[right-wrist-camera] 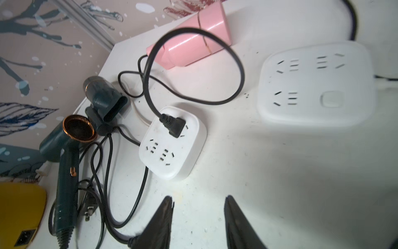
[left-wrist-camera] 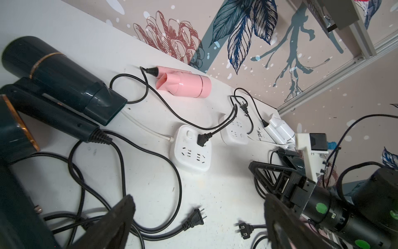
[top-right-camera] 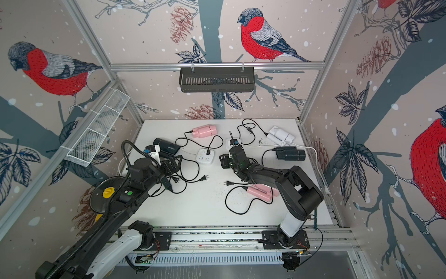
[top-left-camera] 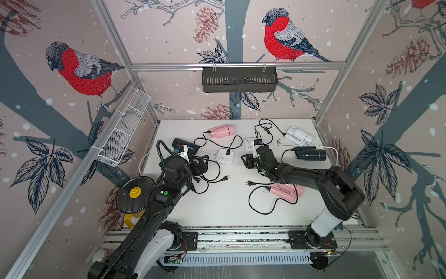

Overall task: Charge the blow dryers
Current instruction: Pick up the plug from the center of the board.

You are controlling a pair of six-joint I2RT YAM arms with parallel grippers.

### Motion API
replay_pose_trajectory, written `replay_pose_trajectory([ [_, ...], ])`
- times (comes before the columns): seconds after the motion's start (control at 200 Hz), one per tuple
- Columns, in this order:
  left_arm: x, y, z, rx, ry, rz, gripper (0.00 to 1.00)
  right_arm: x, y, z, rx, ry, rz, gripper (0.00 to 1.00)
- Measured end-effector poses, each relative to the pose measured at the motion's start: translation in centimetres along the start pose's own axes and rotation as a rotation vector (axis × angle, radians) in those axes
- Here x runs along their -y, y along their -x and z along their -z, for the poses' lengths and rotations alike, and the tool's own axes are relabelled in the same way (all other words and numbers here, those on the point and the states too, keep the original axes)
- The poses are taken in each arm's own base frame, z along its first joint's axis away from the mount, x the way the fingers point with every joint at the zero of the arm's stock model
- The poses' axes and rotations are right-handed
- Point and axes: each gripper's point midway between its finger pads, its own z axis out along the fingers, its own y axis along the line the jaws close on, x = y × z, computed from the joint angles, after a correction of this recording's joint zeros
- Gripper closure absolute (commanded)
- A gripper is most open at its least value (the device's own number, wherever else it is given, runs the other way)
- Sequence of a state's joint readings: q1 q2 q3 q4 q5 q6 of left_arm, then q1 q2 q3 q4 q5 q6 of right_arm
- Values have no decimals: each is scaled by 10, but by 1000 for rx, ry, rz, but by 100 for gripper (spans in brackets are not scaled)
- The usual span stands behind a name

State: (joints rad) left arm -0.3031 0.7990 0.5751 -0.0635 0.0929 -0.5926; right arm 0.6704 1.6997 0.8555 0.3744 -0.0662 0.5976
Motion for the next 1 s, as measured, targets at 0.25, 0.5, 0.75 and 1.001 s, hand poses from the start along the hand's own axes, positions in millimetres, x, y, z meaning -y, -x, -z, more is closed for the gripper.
replay_pose_trajectory([
  [0.25, -3, 16, 0, 29, 60, -17, 5, -2, -31, -40, -113, 18, 27, 75],
  [0.5, -10, 12, -2, 14, 94, -26, 5, -18, -37, -69, -145, 55, 43, 79],
  [0.75, -15, 7, 1, -1, 113, -39, 5, -21, -26, -75, -122, 67, 64, 83],
  [1.001, -38, -28, -12, -111, 170, -11, 15, -23, -24, -37, -91, 96, 158, 83],
])
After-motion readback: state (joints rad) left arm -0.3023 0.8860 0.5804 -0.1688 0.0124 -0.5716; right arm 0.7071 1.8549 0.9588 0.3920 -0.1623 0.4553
